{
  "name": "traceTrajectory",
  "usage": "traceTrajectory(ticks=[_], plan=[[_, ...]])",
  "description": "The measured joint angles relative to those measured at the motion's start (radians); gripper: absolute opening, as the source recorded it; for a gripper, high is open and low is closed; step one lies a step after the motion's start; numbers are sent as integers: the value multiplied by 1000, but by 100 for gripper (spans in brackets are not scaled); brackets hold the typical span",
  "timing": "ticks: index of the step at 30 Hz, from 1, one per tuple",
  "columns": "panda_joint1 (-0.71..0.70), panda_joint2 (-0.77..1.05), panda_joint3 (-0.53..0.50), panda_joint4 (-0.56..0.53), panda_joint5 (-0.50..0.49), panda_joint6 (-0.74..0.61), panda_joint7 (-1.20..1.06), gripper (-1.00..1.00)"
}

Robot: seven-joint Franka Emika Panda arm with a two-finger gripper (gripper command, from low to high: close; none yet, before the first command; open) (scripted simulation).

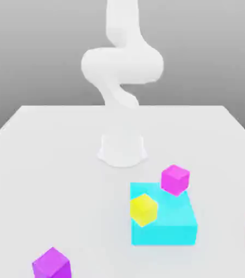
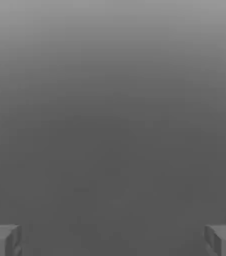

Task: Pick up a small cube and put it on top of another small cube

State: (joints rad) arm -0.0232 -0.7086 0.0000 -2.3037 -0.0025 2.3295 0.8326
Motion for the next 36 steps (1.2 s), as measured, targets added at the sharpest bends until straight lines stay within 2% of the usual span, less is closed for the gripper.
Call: traceTrajectory(ticks=[17, 27, 32, 33, 36], plan=[[-125, 623, -40, -25, -11, 200, 218, 0], [-180, 986, -72, -40, 43, 317, 301, 0], [-200, 1167, -56, -13, 71, 445, 293, 0], [-202, 1186, -53, -10, 74, 461, 291, -100], [-202, 1186, -53, -10, 73, 461, 291, -100]])
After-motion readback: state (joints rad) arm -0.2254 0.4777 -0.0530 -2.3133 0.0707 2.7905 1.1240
